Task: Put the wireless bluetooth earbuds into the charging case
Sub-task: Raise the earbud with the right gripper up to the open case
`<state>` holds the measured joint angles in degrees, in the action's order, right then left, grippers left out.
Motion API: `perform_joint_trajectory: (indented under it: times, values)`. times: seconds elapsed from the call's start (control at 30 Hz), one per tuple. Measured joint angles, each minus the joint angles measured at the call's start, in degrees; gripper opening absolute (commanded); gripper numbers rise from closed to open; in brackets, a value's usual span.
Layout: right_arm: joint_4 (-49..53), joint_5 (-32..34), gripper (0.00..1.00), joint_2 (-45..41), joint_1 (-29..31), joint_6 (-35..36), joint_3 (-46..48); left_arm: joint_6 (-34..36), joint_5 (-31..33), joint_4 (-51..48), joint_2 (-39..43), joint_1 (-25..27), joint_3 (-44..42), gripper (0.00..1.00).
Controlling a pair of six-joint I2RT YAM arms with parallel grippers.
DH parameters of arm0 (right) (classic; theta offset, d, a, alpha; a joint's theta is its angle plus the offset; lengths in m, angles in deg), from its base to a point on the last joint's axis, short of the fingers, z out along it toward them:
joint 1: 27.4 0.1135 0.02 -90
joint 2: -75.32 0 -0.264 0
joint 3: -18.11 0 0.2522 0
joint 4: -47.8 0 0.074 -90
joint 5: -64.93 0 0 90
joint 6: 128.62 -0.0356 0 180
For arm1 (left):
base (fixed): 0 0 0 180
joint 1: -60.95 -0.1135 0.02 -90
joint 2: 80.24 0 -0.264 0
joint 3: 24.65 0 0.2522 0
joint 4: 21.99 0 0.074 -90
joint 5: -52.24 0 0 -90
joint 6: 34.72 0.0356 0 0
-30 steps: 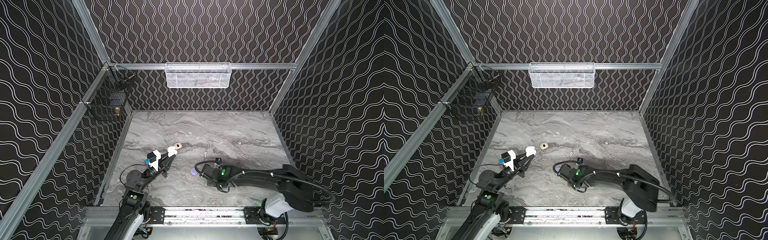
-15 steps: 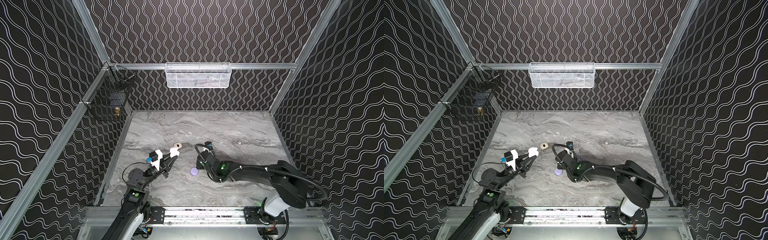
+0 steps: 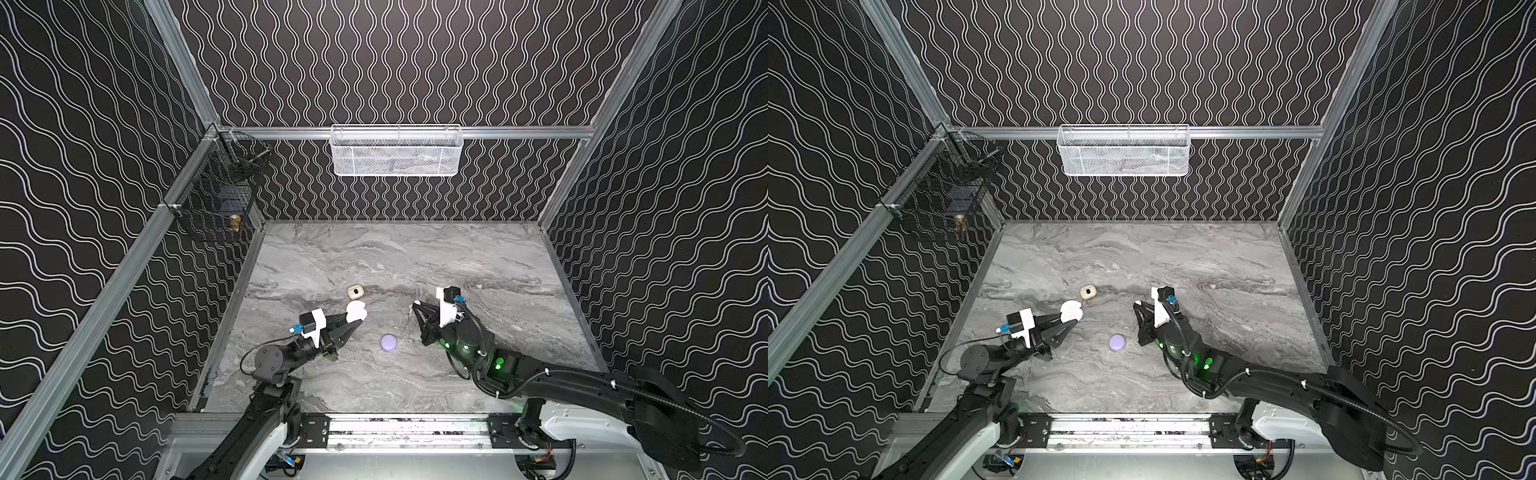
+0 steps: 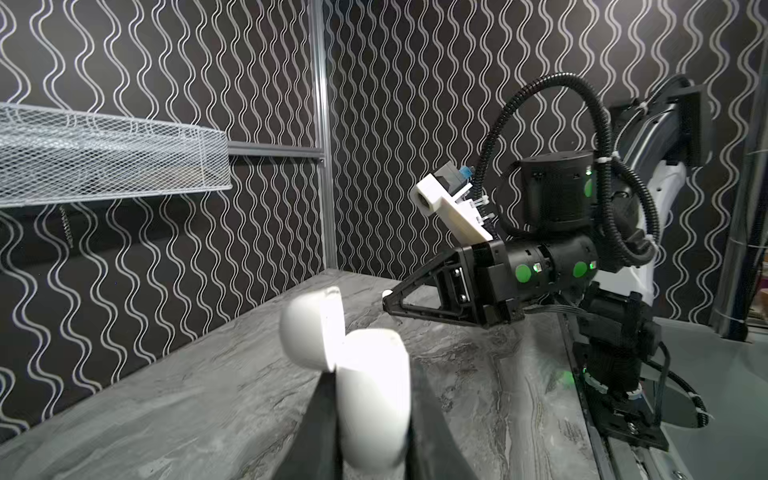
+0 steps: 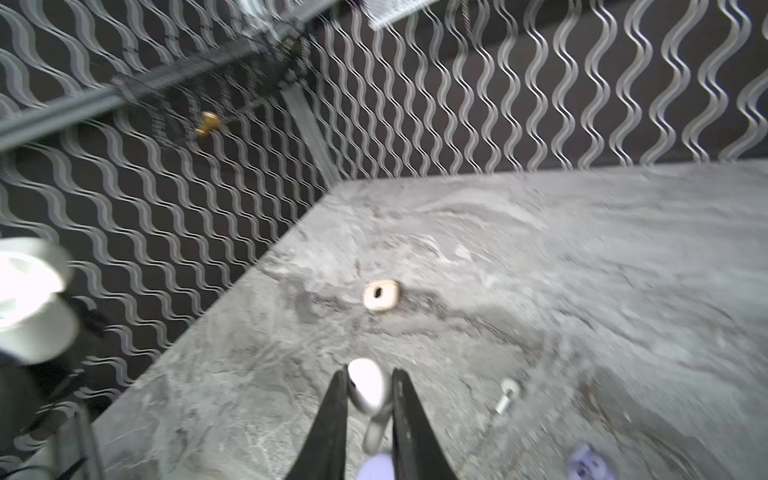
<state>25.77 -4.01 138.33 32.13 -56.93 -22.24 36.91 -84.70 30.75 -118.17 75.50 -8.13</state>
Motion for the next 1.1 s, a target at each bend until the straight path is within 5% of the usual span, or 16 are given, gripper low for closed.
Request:
perform_joint_trajectory:
  times: [0.23, 0.47, 1.1]
  values:
    - [-4.46, -7.48, 0.17, -5.55, 1.16, 3.19, 1.29, -3.41, -3.52, 14.08, -3.17, 0.0, -1.92, 0.0]
    - [-6.19, -9.33, 0.17, -7.61, 9.22, 7.69, -2.21, -5.4, -4.68, 18.69, -3.17, 0.11, -1.95, 0.0]
    - [-11.37, -16.87, 0.19, 5.51, 13.92, 11.91, -14.49, -13.38, 4.74, 6.91, 3.43, 2.43, -0.11, 0.0]
